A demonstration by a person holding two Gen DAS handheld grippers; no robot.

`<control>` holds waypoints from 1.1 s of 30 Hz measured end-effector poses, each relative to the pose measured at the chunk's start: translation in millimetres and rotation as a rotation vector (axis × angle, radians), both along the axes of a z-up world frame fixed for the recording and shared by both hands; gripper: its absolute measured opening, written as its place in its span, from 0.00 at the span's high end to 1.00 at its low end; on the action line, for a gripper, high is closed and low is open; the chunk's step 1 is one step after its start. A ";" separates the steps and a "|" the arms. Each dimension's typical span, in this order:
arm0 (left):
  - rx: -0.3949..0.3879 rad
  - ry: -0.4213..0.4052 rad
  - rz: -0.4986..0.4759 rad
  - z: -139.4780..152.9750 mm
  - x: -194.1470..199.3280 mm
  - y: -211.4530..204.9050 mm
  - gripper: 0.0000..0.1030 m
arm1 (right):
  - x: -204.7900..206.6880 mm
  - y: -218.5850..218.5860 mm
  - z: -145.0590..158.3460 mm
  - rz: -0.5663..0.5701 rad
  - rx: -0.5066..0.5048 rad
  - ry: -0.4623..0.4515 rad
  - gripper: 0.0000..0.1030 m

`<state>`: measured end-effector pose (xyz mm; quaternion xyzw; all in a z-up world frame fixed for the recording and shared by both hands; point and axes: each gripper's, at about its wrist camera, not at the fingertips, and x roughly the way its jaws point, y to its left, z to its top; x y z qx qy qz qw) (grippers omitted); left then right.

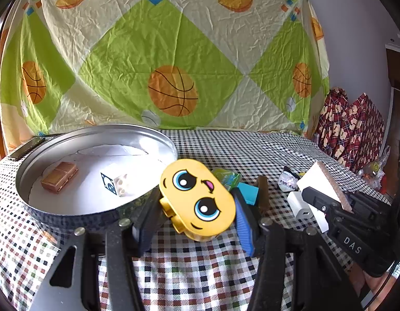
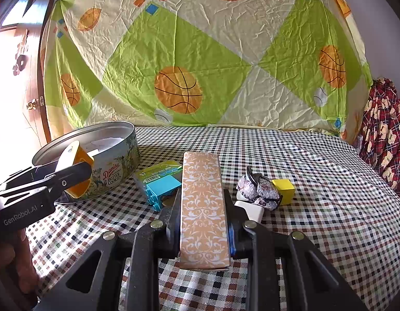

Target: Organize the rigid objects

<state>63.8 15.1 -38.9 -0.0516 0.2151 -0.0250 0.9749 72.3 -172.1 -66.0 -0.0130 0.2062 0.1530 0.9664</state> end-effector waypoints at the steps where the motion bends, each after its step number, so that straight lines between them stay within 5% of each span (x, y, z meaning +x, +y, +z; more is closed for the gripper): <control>1: 0.001 -0.004 0.002 0.3 -0.8 0.3 0.49 | -1.5 -0.3 0.5 -0.002 0.000 -0.007 0.73; 33: 0.086 -0.145 0.051 5.7 -29.5 -2.3 0.49 | -22.8 -6.7 8.3 -0.069 0.035 -0.148 0.73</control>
